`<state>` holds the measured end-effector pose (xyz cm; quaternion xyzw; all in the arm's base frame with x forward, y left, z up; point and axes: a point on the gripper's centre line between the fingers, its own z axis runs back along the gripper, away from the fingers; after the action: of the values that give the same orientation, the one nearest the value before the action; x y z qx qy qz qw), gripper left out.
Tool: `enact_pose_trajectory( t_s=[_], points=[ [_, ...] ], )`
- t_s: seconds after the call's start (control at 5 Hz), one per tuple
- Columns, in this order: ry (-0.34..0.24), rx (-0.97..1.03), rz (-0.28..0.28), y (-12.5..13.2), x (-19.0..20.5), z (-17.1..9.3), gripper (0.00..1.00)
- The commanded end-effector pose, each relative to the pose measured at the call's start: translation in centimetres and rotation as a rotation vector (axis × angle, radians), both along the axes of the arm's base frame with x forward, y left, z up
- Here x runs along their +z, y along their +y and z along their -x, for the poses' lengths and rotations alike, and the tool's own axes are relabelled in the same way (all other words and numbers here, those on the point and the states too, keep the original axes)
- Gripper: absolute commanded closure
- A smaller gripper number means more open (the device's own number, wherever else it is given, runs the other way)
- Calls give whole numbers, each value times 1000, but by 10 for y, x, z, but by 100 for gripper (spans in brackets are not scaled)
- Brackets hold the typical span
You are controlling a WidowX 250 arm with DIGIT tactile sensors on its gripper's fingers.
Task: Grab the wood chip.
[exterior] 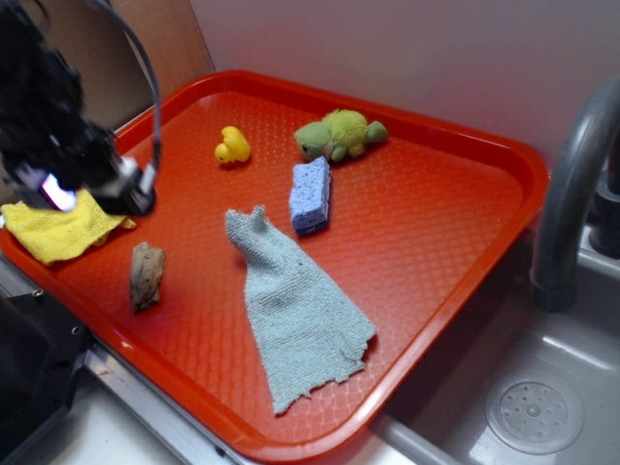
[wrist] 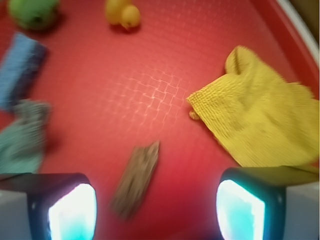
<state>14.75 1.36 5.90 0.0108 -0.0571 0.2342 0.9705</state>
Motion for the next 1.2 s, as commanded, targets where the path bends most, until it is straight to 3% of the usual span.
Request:
enact_pose_trajectory(
  t_s=[0.0,0.2,0.4,0.8,1.0],
  points=[
    [-8,-69,-8,-14,-38,-4,0],
    [31,-82,12,-23,-46,0,0],
    [24,-64,-27,-27,-44,3,100],
    [70,-97,-2,-18,-45,-1,100],
    [59,-181,-84,-12,-15,-6,100]
  ],
)
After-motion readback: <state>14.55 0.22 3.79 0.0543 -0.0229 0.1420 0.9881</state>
